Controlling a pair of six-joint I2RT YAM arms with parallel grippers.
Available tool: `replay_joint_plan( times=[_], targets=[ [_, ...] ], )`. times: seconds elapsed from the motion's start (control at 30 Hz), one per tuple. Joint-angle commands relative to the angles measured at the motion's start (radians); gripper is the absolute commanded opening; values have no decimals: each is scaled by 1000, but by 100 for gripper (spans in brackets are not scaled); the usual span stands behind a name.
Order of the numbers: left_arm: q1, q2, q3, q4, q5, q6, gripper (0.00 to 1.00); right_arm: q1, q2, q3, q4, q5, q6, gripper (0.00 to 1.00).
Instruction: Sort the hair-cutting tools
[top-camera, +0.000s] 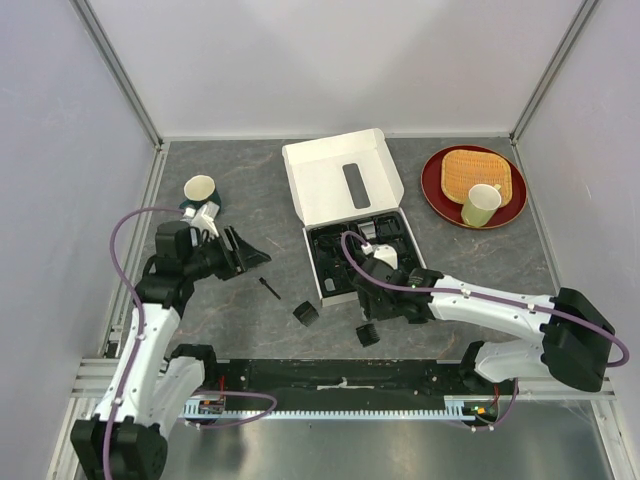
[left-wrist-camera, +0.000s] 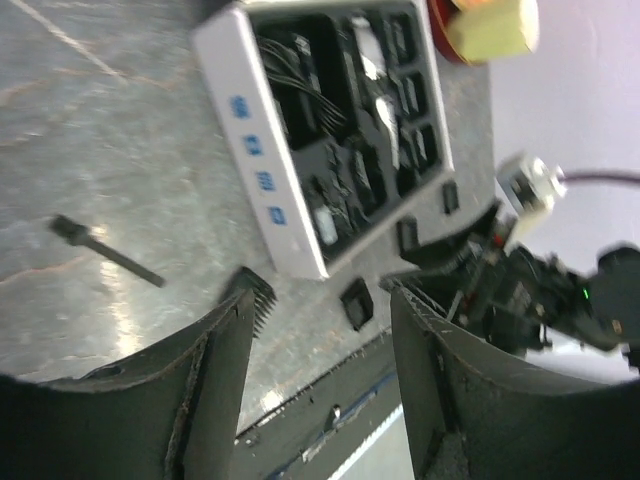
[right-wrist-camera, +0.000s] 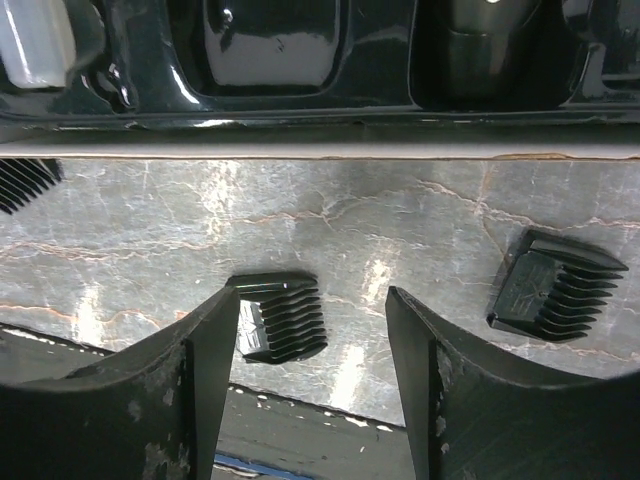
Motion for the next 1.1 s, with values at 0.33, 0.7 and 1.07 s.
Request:
replay_joint_plan(
  times=[0.33, 0.7, 1.07],
  targets=[
    [-136, -134, -83, -47, -200, -165, 63, 109, 83, 157, 293, -190, -281, 73],
    [-105, 50, 72, -132, -345, -79, 64, 218, 439, 493, 184, -51, -348, 78],
    [-4, 158, 63, -73, -299, -50, 64, 218, 586, 565, 127, 25, -336, 82]
  ],
)
